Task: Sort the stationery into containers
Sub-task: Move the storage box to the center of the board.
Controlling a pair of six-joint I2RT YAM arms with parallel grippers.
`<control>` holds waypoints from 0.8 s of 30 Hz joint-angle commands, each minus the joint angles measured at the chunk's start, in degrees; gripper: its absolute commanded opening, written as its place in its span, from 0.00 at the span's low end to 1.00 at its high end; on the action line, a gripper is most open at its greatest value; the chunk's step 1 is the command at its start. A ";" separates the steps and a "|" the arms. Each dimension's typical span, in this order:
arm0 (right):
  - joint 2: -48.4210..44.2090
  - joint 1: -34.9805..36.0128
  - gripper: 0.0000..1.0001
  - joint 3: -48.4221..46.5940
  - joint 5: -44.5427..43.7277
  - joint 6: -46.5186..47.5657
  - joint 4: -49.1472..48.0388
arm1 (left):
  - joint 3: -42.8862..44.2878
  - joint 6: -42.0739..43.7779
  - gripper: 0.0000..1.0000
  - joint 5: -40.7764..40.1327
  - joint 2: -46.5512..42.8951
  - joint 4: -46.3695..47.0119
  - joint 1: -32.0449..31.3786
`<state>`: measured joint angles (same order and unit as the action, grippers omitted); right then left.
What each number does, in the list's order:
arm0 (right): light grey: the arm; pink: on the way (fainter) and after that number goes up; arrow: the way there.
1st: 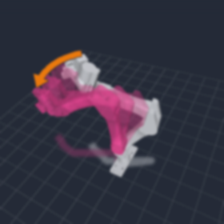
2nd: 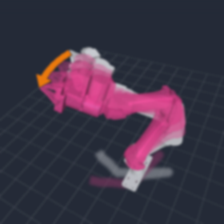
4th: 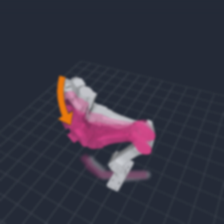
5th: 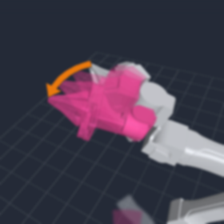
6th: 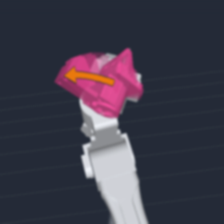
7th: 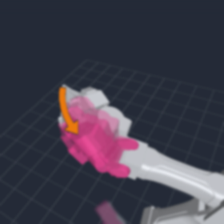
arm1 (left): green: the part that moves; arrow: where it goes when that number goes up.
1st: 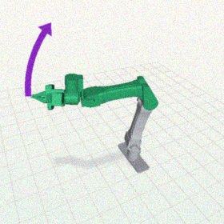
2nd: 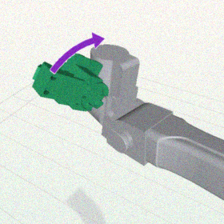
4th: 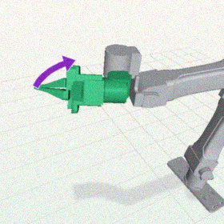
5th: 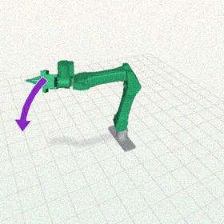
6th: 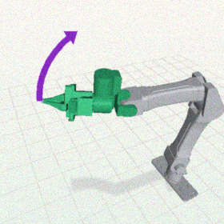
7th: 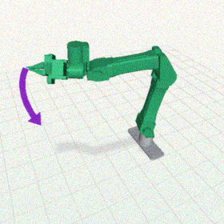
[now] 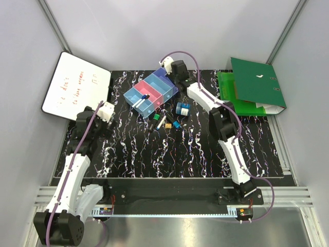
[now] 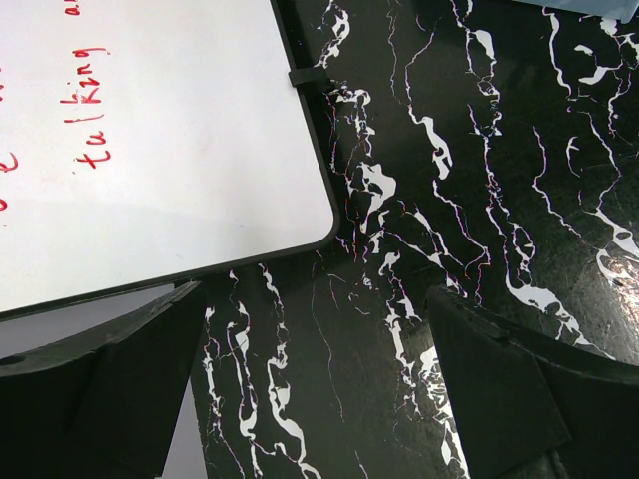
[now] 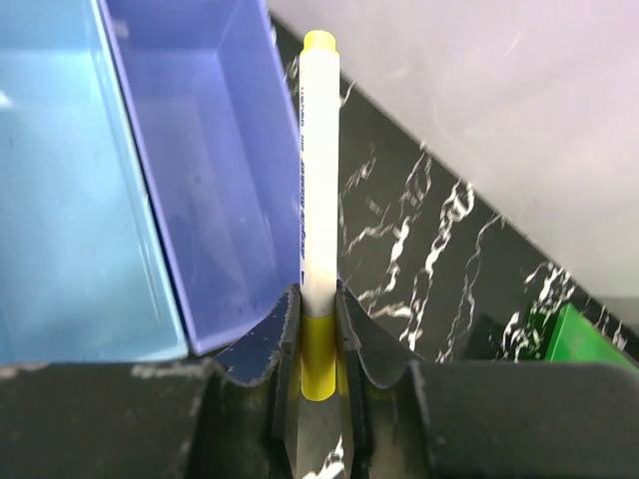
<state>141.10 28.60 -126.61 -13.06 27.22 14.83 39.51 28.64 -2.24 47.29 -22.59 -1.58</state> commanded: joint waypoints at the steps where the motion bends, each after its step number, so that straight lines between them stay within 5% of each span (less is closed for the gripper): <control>1: 2.42 0.05 0.00 -5.57 -1.53 -0.07 -4.19 | 0.13 0.10 0.99 -0.40 -0.27 3.08 -0.26; 13: 11.74 0.05 0.00 -17.44 0.58 -0.50 -4.37 | -0.13 0.62 0.99 -0.84 0.87 3.17 -0.26; 24: 9.29 0.31 0.01 -12.71 1.72 -1.21 -4.55 | -1.01 0.89 0.99 -0.75 1.40 4.40 -0.26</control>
<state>153.40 28.60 -140.86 -12.38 26.79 12.62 38.74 28.73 -2.57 48.60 -22.11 -1.58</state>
